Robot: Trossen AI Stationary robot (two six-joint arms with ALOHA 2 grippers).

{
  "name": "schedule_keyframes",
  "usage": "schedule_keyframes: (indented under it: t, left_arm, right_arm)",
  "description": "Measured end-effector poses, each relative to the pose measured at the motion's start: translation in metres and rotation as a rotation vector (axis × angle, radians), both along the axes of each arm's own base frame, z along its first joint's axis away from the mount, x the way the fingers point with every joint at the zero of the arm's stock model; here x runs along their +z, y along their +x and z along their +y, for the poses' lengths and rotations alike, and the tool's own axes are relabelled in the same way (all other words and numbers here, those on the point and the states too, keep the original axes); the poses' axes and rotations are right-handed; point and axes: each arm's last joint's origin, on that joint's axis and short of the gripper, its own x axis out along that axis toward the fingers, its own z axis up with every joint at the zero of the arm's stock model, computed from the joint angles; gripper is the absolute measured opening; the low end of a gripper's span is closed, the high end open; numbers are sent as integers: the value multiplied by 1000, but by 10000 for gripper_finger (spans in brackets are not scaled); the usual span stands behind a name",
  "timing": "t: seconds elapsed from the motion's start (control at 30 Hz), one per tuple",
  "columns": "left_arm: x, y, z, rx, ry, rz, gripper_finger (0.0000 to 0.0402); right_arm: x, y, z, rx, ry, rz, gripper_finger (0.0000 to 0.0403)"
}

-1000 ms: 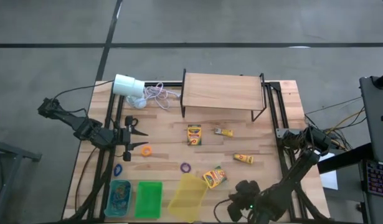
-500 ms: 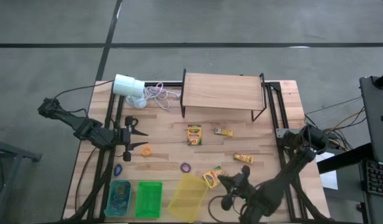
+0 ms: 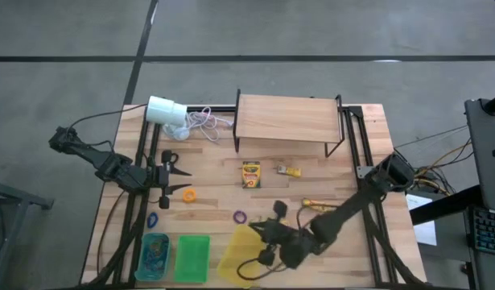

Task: Pick & Place Office Desk Supplies
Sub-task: Put the green rubberband into the blue bin

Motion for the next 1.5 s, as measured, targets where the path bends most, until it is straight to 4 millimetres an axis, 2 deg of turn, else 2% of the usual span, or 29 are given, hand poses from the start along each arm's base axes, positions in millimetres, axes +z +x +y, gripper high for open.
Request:
schedule_keyframes:
  t: [0.17, 0.37, 0.5, 0.63, 0.77, 1.0, 1.23, 1.5]
  left_arm:
    - [0, 0, 0, 0, 0, 0, 148]
    - [0, 0, 0, 0, 0, 0, 148]
    - [0, 0, 0, 0, 0, 0, 148]
    - [0, 0, 0, 1, 0, -1, 148]
    - [0, 0, 0, 0, 1, 2, 148]
    - [-1, 0, 0, 0, 6, 11, 148]
    - [-1, -1, 0, 0, 7, 15, 148]
    - [-1, -1, 0, 0, 8, 16, 148]
  right_arm:
    - [11, 27, -24, 172, -9, -26, 8]
    - [22, 54, -63, 386, 27, -102, 8]
    - [21, 65, -89, 410, 55, -97, 8]
    - [5, 82, -106, 488, 44, -128, 8]
    - [-18, 104, -113, 677, 24, -211, 8]
    - [-49, 137, -128, 754, 72, -217, 8]
    - [-53, 170, -120, 862, 44, -288, 8]
    - [-56, 202, -113, 890, 20, -362, 8]
